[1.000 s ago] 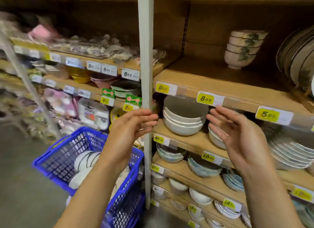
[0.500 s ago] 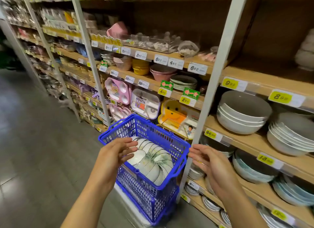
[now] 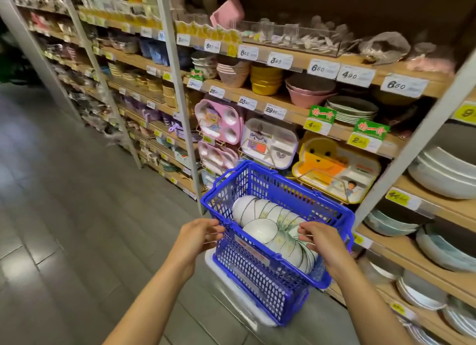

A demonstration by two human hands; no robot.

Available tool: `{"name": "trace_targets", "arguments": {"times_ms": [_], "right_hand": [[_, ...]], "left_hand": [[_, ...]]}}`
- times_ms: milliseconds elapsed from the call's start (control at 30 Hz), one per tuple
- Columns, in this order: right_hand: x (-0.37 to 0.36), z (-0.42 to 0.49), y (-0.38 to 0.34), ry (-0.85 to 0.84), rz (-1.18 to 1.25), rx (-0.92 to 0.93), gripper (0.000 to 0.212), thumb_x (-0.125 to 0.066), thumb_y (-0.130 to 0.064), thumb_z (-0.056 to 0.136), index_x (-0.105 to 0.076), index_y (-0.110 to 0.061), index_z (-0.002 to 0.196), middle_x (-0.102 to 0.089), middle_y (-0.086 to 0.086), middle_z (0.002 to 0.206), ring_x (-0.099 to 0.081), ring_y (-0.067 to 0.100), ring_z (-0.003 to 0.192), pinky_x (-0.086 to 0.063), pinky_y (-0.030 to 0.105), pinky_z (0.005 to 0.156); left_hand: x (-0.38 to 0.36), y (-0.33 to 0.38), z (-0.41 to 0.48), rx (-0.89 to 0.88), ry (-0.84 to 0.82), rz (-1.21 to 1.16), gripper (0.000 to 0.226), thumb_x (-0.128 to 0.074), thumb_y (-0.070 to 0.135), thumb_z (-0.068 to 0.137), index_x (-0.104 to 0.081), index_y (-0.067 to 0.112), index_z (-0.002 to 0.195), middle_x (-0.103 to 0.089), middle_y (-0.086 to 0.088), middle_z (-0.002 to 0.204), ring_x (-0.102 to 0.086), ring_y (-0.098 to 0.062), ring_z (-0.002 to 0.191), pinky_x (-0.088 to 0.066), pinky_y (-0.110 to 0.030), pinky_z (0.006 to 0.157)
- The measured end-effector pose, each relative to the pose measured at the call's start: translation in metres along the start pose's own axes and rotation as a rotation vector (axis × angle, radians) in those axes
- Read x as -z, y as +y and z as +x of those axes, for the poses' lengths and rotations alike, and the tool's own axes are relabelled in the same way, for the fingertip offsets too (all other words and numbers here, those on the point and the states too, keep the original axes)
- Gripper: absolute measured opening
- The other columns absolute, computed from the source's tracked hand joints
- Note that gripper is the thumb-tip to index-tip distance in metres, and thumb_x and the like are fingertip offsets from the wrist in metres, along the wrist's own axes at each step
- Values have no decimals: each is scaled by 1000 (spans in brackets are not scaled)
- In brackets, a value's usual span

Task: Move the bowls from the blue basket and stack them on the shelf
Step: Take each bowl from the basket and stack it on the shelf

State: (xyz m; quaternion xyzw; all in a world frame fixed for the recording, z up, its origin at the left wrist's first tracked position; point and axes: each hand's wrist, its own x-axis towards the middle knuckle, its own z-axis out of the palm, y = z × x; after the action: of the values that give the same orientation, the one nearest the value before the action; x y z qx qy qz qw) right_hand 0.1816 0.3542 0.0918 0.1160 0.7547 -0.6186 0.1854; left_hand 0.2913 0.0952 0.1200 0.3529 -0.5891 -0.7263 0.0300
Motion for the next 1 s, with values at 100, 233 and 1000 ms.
{"name": "trace_targets", "arguments": {"times_ms": [100, 233, 1000], "right_hand": [[-16, 31, 6, 33, -65, -30, 18, -58, -14, 91, -61, -10, 74, -67, 6, 84, -62, 16, 75, -42, 28, 64], [-36, 74, 13, 68, -182, -75, 18, -52, -7, 87, -47, -8, 70, -45, 12, 77, -44, 20, 75, -29, 37, 64], [-111, 234, 85, -56, -1083, -268, 36, -48, -13, 93, -56, -11, 128, -53, 14, 136, -46, 30, 128, -46, 42, 100]], "left_hand": [[0, -1, 36, 23, -44, 140, 20, -47, 9, 95, -66, 9, 89, -71, -5, 77, -63, -18, 70, -50, -25, 64], [-8, -5, 83, 47, -99, 324, 22, -46, 12, 98, -62, 13, 82, -65, -4, 79, -57, -16, 66, -41, -25, 62], [-130, -77, 317, 182, -715, 1357, 29, -60, 15, 91, -64, 2, 116, -64, -17, 117, -60, -29, 112, -46, -31, 83]]}}
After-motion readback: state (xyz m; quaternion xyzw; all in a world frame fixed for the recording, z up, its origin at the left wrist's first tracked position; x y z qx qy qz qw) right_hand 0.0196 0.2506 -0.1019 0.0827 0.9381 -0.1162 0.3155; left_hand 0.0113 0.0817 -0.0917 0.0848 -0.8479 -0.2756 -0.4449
